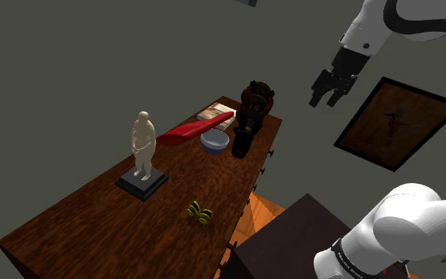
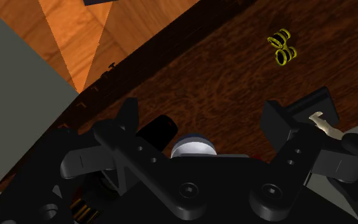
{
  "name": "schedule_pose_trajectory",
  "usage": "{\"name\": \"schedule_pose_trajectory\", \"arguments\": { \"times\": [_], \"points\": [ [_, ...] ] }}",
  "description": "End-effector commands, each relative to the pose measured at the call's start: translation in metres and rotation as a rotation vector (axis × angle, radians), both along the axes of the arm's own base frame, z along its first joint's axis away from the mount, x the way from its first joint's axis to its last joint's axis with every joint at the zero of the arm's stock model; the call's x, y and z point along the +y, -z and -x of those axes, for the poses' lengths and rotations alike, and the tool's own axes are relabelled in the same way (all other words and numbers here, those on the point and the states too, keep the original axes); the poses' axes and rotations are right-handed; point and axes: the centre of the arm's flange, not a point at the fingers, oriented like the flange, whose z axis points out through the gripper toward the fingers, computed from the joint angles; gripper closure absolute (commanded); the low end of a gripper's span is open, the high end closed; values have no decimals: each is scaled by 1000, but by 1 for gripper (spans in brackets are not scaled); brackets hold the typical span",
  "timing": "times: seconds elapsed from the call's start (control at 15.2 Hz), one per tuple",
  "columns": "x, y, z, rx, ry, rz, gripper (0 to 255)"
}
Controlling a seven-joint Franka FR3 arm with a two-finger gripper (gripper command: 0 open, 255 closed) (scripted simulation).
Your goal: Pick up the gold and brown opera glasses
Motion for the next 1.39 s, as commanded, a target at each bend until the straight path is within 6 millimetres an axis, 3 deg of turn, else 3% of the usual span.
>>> {"name": "schedule_pose_trajectory", "arguments": {
  "times": [0.0, 1.32],
  "points": [
    [0, 0, 0, 0, 0, 0, 0],
    [113, 220, -81, 38, -108, -81, 0]
  ]
}}
